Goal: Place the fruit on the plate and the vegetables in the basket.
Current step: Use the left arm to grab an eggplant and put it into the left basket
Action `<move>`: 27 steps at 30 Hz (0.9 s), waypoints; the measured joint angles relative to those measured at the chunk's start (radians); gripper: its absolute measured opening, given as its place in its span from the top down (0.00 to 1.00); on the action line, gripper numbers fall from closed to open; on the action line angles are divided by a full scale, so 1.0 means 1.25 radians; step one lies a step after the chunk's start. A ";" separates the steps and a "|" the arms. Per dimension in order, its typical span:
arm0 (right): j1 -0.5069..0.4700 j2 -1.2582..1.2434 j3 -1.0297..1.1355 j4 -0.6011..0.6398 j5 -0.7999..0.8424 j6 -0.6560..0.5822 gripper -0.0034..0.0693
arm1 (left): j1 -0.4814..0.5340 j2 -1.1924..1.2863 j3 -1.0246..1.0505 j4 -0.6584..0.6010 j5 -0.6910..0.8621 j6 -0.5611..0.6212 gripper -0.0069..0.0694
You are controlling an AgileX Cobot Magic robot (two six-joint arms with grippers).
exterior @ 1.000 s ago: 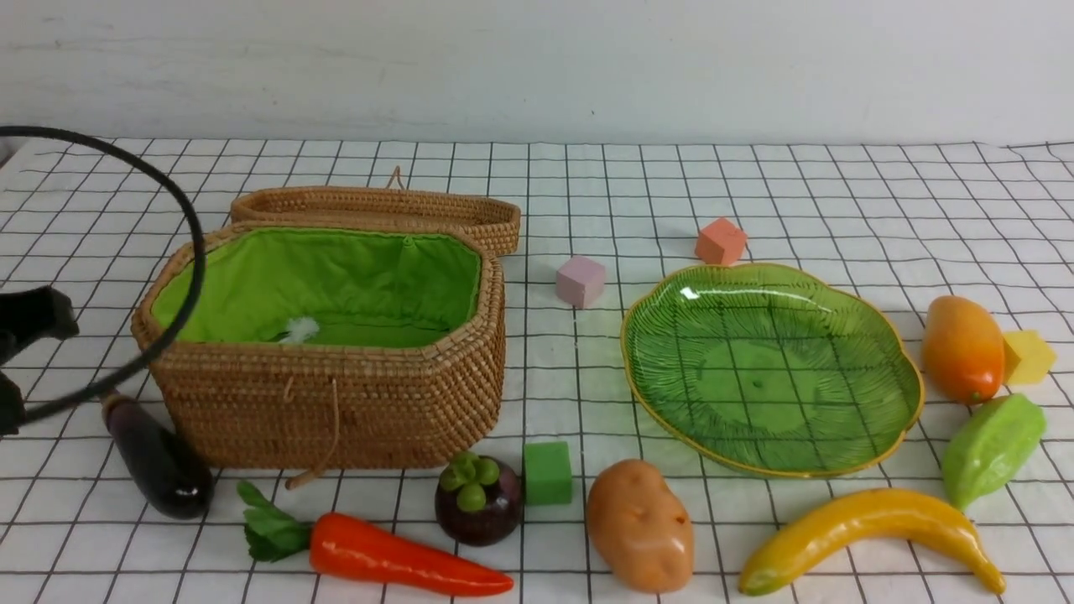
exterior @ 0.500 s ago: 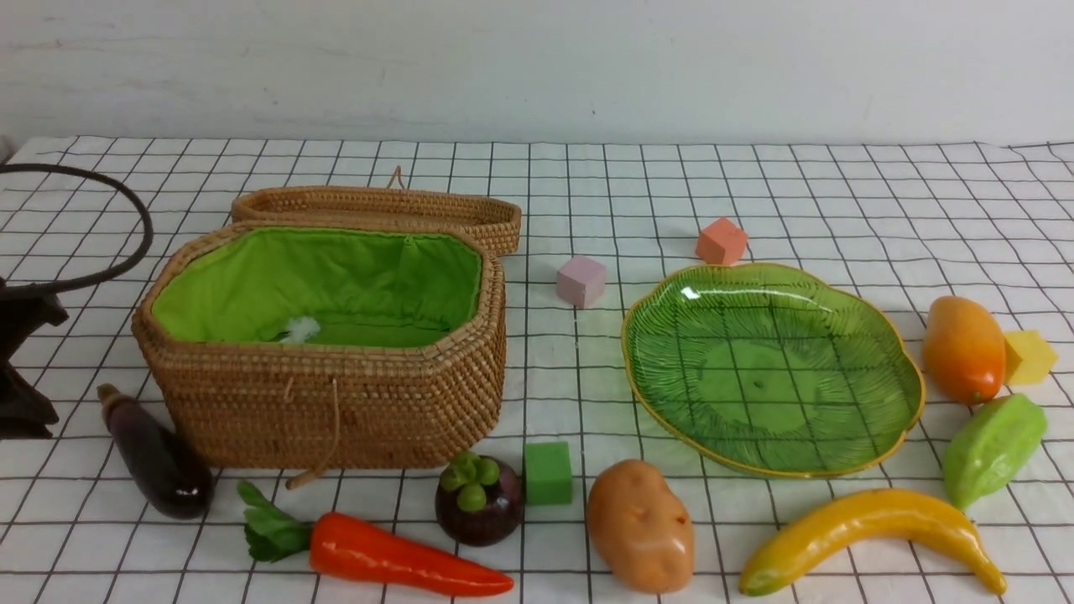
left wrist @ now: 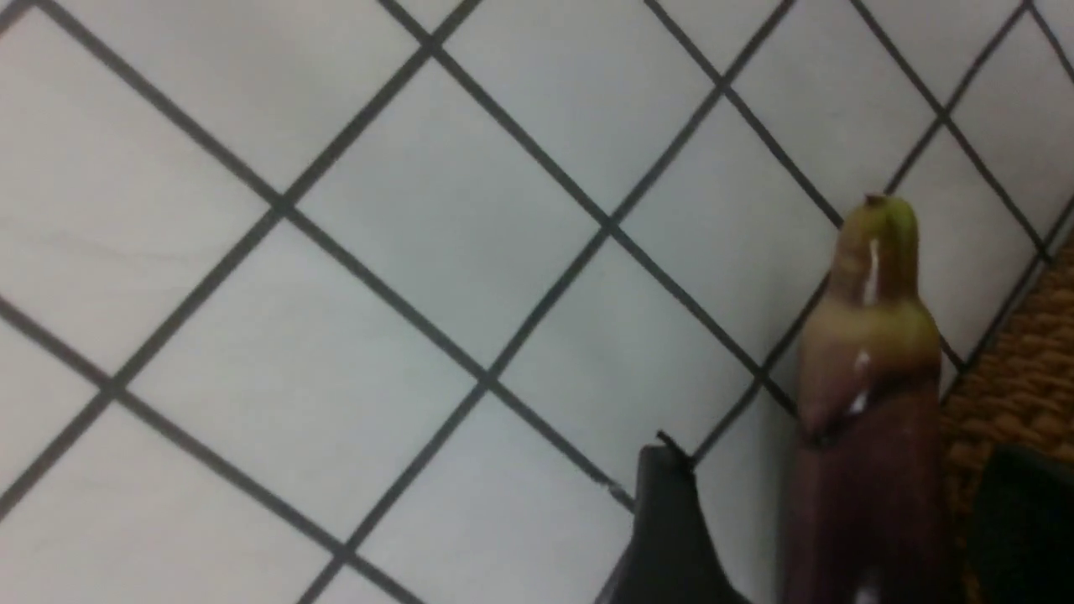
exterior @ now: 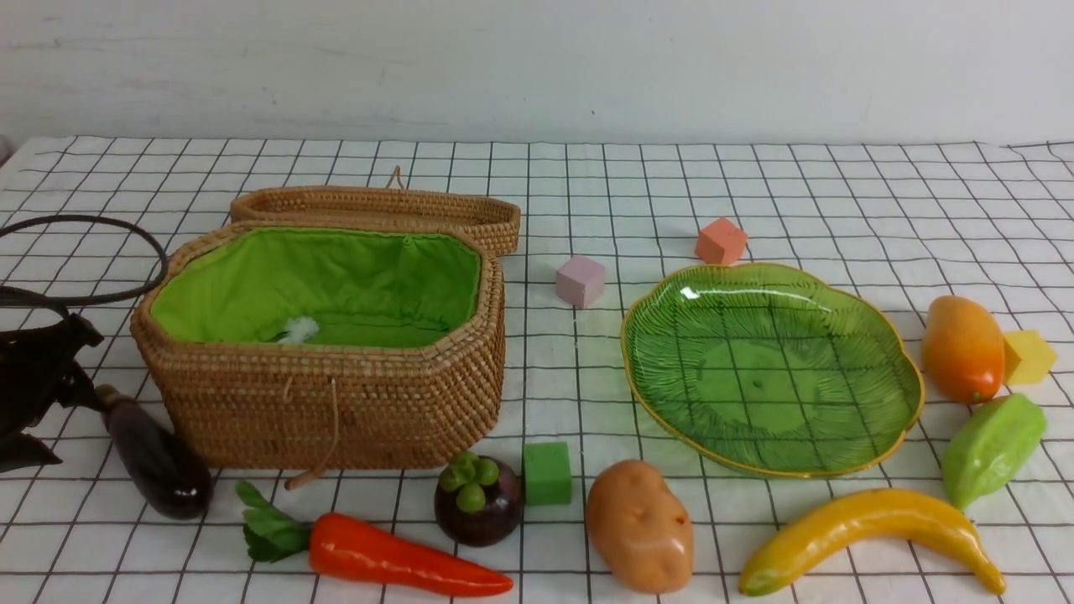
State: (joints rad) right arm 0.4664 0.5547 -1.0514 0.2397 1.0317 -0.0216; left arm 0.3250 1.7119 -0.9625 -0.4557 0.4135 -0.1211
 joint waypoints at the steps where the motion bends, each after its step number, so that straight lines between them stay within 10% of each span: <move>1: 0.000 0.000 0.000 0.001 -0.002 0.000 0.93 | 0.000 0.010 -0.001 -0.015 -0.009 0.012 0.31; 12: 0.000 0.000 0.000 0.033 -0.018 0.000 0.93 | 0.000 0.036 -0.025 -0.195 -0.034 0.195 0.31; 27: 0.001 0.000 0.008 0.050 -0.019 0.000 0.92 | 0.000 0.117 -0.052 -0.221 -0.068 0.216 0.31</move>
State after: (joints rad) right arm 0.4676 0.5552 -1.0417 0.3025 1.0078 -0.0216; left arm 0.3250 1.8582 -1.0277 -0.7319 0.3283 0.1484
